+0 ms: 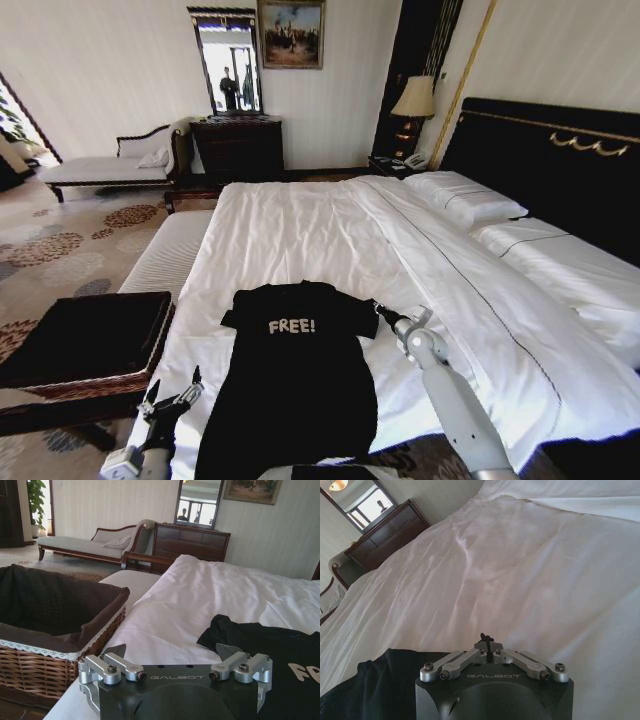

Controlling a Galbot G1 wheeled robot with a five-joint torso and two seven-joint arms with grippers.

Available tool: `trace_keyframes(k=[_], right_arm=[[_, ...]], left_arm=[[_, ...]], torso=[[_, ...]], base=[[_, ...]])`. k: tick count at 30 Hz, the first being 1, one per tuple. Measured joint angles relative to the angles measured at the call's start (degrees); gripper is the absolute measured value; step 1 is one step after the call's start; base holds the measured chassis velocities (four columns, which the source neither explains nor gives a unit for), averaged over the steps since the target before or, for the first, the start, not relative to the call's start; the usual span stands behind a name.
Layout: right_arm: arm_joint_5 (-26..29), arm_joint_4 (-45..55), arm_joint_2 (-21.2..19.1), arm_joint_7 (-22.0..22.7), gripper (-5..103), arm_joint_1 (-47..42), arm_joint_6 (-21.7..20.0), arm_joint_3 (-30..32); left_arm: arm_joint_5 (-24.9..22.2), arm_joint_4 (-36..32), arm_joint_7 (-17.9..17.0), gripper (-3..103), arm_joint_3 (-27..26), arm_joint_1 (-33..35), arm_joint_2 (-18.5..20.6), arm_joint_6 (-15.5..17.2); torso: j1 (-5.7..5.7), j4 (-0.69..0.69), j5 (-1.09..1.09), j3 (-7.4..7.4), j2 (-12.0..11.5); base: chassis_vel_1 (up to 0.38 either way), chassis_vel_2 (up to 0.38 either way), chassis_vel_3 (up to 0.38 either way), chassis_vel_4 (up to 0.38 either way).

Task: Fold the clothes on the bed and place them into the basket.

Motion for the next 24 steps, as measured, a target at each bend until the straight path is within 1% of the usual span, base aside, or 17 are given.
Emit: trace_keyframes(k=[5, 13, 24], right_arm=[[-0.92, 1.36, 0.8, 0.71, 1, -1.59, 0.92, 1.2], [-2.83, 3.41, 1.84, 1.28, 1, -3.45, 1.95, 2.15], [-4.97, 3.61, 3.16, 1.7, 1, -4.5, 3.32, 2.82]], left_arm=[[-0.94, 0.04, 0.05, 100, -0.97, 0.32, -0.09, -0.14], [-0.99, 0.16, 0.06, 100, -0.49, 0.05, -0.24, -0.14], [-0.98, 0.5, -0.06, 100, -0.17, -0.14, -0.13, 0.04]], torso=[[0.0, 0.0, 0.0, 0.0, 0.0], [0.0, 0.0, 0.0, 0.0, 0.0], [0.0, 0.0, 0.0, 0.0, 0.0]], base=[[0.0, 0.0, 0.0, 0.0], [0.0, 0.0, 0.0, 0.0], [0.0, 0.0, 0.0, 0.0]])
